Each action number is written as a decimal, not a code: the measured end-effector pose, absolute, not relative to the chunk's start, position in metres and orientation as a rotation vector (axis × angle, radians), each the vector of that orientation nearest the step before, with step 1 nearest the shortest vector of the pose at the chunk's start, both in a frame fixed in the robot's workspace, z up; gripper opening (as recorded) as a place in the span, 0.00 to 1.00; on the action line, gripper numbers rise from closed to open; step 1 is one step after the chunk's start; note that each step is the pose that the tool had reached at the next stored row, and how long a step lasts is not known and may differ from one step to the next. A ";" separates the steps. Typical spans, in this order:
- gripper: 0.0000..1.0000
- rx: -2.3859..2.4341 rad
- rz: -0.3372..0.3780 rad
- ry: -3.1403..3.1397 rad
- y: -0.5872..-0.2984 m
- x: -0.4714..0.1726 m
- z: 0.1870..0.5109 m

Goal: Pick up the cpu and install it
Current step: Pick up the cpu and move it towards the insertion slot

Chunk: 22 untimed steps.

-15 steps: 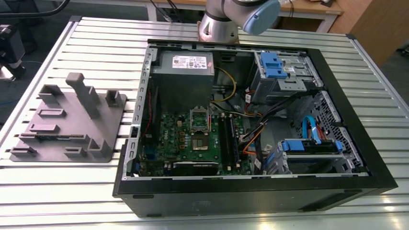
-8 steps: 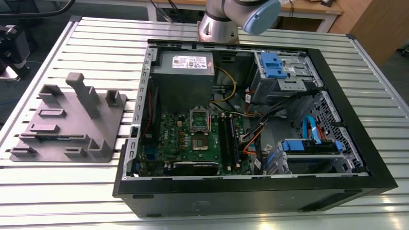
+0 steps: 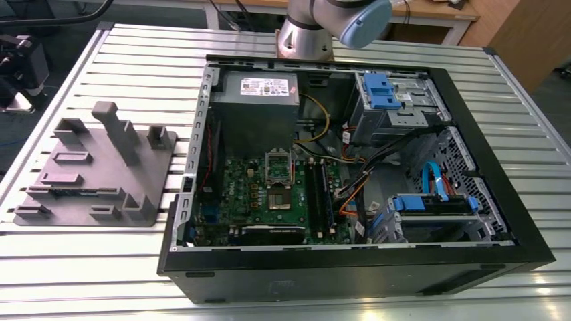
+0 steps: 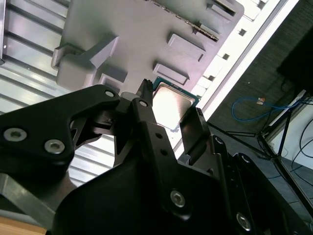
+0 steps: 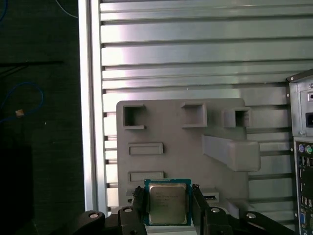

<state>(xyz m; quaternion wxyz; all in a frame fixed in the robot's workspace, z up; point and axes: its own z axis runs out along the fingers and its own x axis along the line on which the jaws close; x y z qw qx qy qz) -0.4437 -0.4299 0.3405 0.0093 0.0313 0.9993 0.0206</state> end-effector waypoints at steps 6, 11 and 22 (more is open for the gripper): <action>0.47 0.098 0.064 3.121 -0.430 -0.437 0.341; 0.47 0.098 0.064 3.121 -0.430 -0.432 0.341; 0.47 0.098 0.064 3.121 -0.430 -0.423 0.341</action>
